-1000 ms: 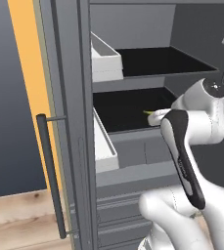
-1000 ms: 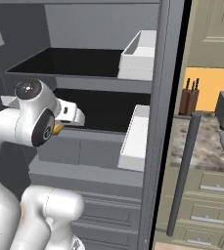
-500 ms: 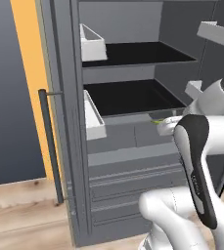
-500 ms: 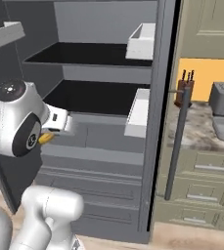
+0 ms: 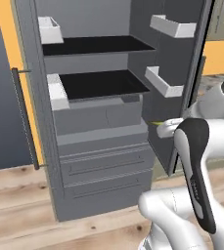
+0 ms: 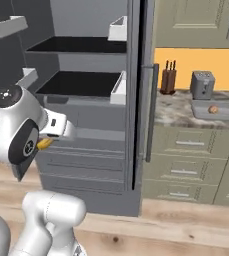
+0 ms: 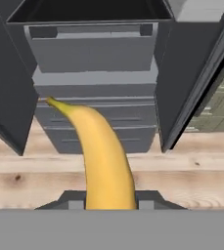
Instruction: Pick the peach and banana from the fridge and place them inside the tupperware on the counter.
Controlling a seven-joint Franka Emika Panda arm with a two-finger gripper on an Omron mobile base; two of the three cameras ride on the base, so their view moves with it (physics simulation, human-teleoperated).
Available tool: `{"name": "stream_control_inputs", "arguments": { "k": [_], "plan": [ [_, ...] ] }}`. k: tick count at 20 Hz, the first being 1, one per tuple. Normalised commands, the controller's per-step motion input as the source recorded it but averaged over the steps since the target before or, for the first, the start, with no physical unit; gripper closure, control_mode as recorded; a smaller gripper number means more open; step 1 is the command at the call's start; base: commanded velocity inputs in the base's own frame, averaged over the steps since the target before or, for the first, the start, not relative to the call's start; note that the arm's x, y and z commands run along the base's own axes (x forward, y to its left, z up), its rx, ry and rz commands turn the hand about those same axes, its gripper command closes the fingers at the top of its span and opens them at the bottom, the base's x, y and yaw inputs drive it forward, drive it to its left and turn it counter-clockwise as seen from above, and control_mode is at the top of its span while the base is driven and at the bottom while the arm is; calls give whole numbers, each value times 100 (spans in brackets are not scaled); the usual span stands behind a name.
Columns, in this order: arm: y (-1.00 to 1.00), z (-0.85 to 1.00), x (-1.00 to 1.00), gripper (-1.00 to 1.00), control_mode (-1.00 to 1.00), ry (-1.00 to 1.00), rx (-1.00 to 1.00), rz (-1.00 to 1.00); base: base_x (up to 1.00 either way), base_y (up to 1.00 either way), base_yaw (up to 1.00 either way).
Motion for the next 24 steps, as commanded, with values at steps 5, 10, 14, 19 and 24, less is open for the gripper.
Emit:
{"name": "stream_control_inputs", "arguments": {
  "k": [5,10,14,19,24],
  "plan": [
    [0,0,0,100,100,0,0,0,-14,-85,-6],
    [0,0,0,100,100,0,0,0,0,-99,-1],
    [0,0,0,100,100,0,0,0,0,-100,0],
    [0,0,0,100,100,0,0,0,1,-94,-1],
    [0,0,0,100,100,0,0,0,28,-68,0]
  ]
}}
